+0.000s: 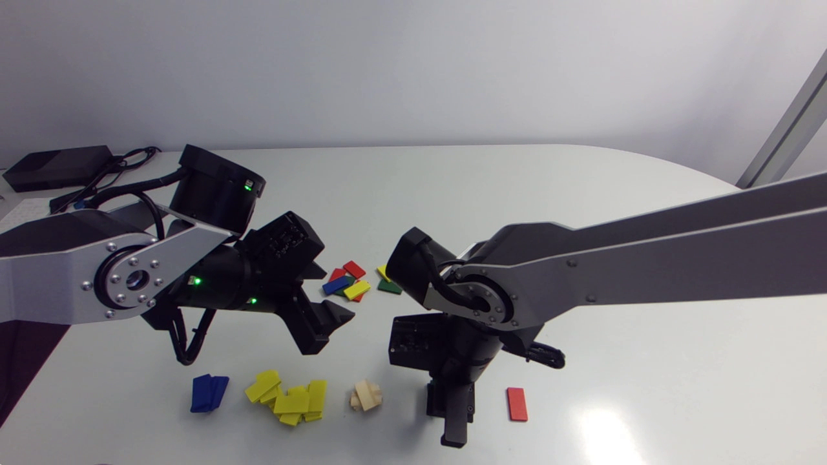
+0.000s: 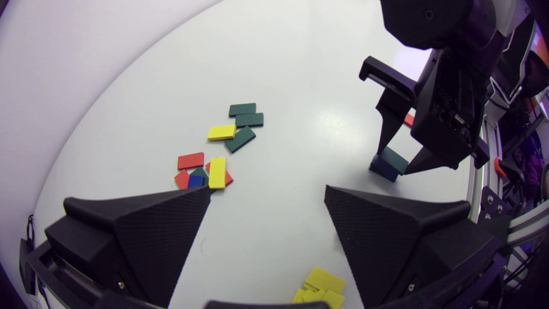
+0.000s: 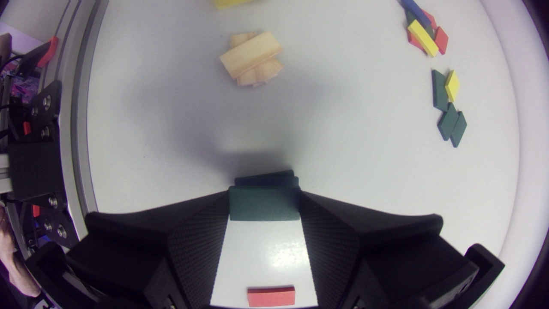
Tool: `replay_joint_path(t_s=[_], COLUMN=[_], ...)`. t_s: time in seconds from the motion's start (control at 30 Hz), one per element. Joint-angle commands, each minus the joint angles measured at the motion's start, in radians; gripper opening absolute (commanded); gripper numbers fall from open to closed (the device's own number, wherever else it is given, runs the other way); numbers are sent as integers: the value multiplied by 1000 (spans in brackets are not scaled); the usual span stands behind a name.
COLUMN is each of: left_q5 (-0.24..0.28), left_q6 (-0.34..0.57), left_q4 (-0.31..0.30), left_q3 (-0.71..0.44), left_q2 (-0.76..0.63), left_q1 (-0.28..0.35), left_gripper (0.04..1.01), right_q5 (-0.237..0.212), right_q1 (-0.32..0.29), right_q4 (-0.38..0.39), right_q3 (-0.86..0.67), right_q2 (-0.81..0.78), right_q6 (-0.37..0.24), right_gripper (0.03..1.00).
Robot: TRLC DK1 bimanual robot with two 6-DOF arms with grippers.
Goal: Take domino bricks one by one from the mixed stack on the table and place each onto the existing stack of the same color.
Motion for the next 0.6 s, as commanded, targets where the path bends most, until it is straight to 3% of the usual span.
replay_joint_path(t_s=[0.0,0.57], left_q5=[6,6], left_q6=[-3,-15], left_q4=[-9,-6], left_q3=[-7,-7], left_q2=[-13,-2], left_q1=[-15,-25], left_gripper=[948,949], right_q5=[-4,-6], right_q1=[3,9], right_q4=[8,17], right_q3=[3,26], right_q2=[28,64], right_q6=[2,-1], right_gripper=[326,334])
